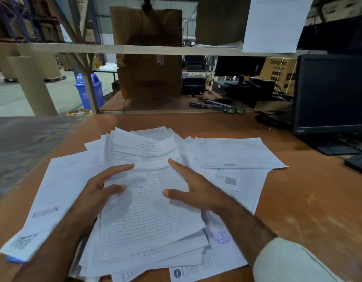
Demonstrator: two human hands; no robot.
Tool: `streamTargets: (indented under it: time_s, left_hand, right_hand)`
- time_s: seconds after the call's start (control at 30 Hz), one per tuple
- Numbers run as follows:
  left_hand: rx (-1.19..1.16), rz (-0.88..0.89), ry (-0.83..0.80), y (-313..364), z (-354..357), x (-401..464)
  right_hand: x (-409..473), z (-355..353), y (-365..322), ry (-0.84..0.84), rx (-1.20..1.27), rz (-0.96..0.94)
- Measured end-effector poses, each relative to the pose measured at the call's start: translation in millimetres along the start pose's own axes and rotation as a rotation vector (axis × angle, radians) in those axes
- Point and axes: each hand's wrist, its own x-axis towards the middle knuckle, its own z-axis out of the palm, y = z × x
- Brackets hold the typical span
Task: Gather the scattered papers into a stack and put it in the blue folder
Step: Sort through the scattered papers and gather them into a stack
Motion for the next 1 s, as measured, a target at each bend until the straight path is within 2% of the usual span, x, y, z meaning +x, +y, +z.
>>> streamTargets:
  time_s: [0.1,0.23,0.33,0.43,0.6,0.77,0.93,1.0]
  left_hand:
    - [0.029,-0.058,0.019,-9.4,-2.9,1.9]
    - [0.007,-0.072,0.044,-13.0,-8.0,1.7]
    - [-0.007,-0.073,0.038,-17.1,-10.4,1.9]
    - [0.016,-0.085,0.055,-23.1,-15.8,3.4]
    - [0.059,-0.074,0.084,-29.1,-27.1,6.1]
    - [0.096,-0.040,0.065,-34.8,-25.1,8.6]
    - [0.171,-0.037,0.071,-39.4,-34.5,14.4]
    - [0.178,-0.035,0.074,-40.9,-39.5,15.5]
  right_hand:
    - [1.4,-13.0,12.2,0.112,-0.051,0.004]
    - [-4.5,-42.3,56.5,0.349,-0.422,0.193]
    - [-7.4,-50.3,68.3,0.217,-0.588,0.424]
    - [-6.2,-46.9,51.3,0.152,-0.792,0.433]
    - [-10.5,-37.3,30.0,0.094,-0.718,0.391]
    - [-11.1,-37.9,30.7,0.094,-0.704,0.445]
    - [-16.5,-48.6,27.4,0.049,-0.650,0.379]
    - [-17.5,-55.4,23.3,0.090,-0.648,0.326]
